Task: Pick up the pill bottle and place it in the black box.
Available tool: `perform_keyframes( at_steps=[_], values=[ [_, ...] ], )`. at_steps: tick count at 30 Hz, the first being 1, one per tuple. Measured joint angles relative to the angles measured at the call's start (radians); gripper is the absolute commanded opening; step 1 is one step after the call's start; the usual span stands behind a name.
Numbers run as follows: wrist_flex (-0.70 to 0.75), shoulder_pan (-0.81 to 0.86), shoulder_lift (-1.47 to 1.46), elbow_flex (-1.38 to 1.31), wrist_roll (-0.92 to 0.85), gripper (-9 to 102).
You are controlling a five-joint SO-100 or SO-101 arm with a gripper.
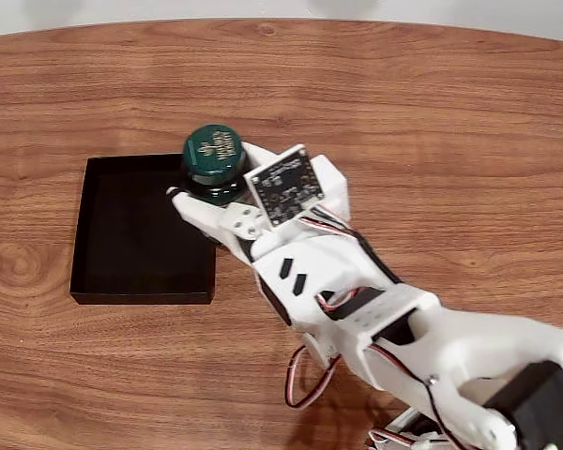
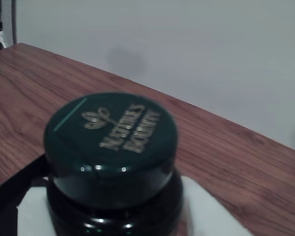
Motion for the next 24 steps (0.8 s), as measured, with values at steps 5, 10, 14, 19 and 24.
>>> perform_keyframes(
  at_steps=[5,10,14,19,24],
  values=[
    [-0.043,-0.043,-0.117,-0.092,0.021,16],
    [-0.075,-0.069,-0.222,-0.184,0.025,16],
    [-0.087,-0.089,-0.278,-0.238,0.018,16],
    [-0.135,-0.117,-0.38,-0.299,-0.014,16],
    [-0.186,-0.138,-0.491,-0.351,-0.031,16]
  ],
)
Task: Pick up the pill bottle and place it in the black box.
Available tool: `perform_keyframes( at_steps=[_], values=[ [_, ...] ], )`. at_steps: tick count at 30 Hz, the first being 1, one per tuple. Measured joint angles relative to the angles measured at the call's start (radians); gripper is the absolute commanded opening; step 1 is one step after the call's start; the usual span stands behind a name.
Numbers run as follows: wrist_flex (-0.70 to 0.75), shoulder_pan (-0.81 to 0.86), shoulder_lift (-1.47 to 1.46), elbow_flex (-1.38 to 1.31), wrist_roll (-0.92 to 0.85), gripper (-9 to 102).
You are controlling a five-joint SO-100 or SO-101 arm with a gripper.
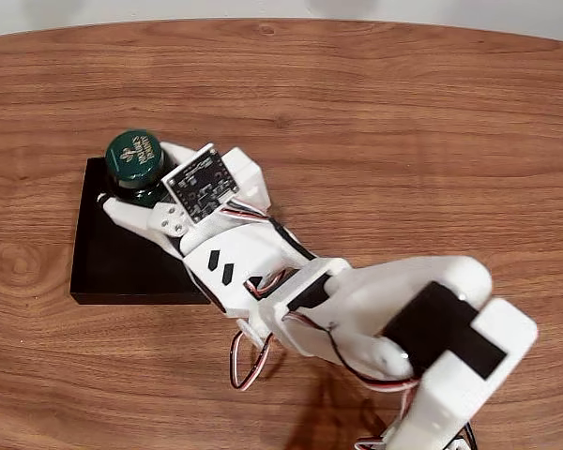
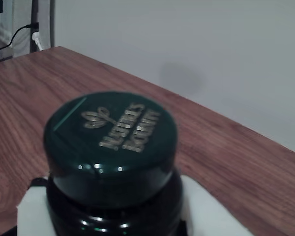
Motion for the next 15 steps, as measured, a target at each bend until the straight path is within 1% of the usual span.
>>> perform_keyframes(
  at_steps=[15],
  values=[
    [-0.1,0.003,-0.222,-0.103,-0.069,17]
  ],
)
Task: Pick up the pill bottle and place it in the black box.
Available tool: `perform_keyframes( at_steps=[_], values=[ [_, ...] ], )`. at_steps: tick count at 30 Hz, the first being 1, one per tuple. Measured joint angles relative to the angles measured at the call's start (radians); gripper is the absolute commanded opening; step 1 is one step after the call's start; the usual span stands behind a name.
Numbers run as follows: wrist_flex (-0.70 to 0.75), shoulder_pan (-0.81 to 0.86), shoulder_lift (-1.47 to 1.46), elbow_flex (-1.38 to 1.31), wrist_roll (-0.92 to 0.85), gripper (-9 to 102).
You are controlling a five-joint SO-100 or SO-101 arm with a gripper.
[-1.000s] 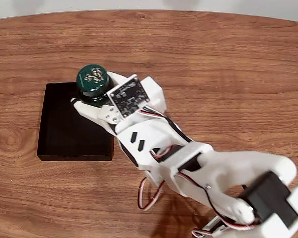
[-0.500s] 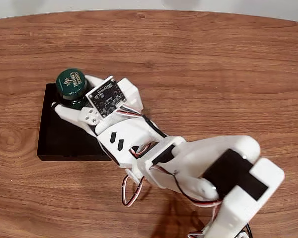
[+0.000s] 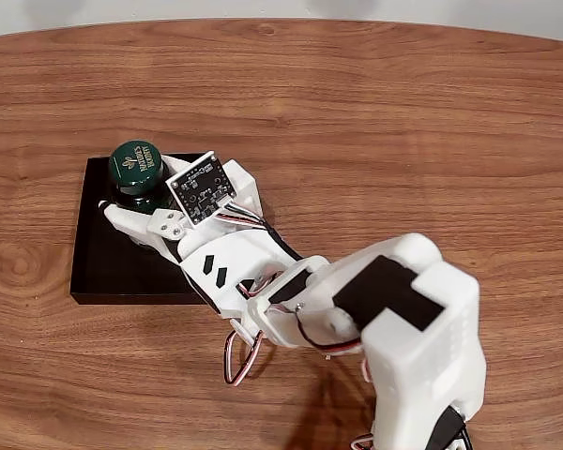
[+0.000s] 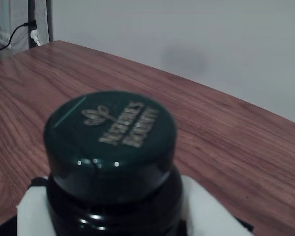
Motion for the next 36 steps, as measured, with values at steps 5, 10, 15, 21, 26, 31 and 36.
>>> perform_keyframes(
  at_steps=[5,10,15,21,26,31,36],
  values=[
    [-0.015,0.008,-0.028,-0.018,-0.009,19],
    [-0.043,0.014,-0.044,-0.018,-0.023,26],
    [-0.071,0.017,-0.06,-0.02,-0.023,31],
    [-0.071,0.037,-0.06,0.0,-0.023,33],
    [-0.069,0.044,-0.048,0.058,-0.023,33],
    [-0.031,0.055,0.014,0.115,-0.046,33],
    [0.015,0.061,0.086,0.167,-0.052,32]
  ],
)
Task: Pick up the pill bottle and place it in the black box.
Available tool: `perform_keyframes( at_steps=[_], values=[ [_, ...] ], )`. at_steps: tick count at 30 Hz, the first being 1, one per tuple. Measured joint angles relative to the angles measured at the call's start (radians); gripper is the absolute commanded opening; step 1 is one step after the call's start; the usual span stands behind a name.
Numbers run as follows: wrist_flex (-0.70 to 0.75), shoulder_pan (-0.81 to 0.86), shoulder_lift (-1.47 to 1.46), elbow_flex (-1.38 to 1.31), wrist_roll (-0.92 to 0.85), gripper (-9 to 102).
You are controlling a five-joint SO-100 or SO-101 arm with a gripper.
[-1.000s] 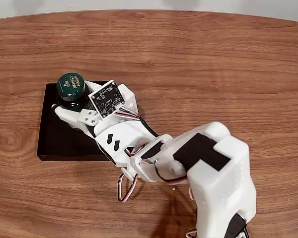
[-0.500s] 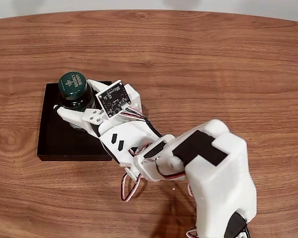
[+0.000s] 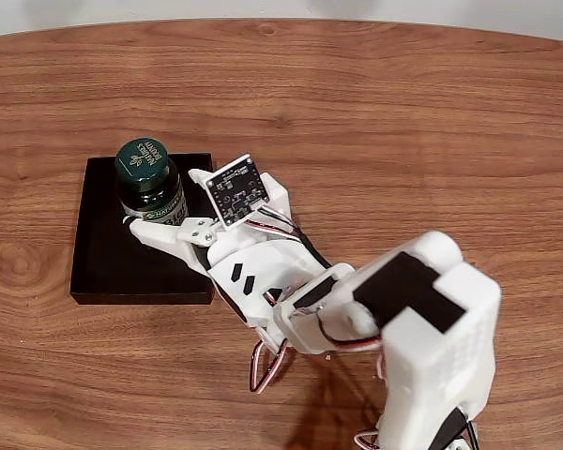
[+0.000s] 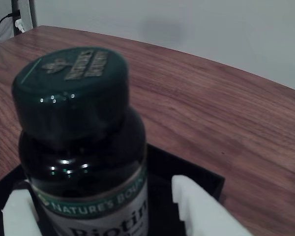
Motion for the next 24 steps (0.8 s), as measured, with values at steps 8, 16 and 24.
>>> perform_keyframes(
  at_steps=[8,16,24],
  values=[
    [0.061,0.034,0.126,0.094,0.0,31],
    [0.135,0.078,0.307,0.216,0.009,30],
    [0.215,0.123,0.48,0.301,0.028,29]
  ],
)
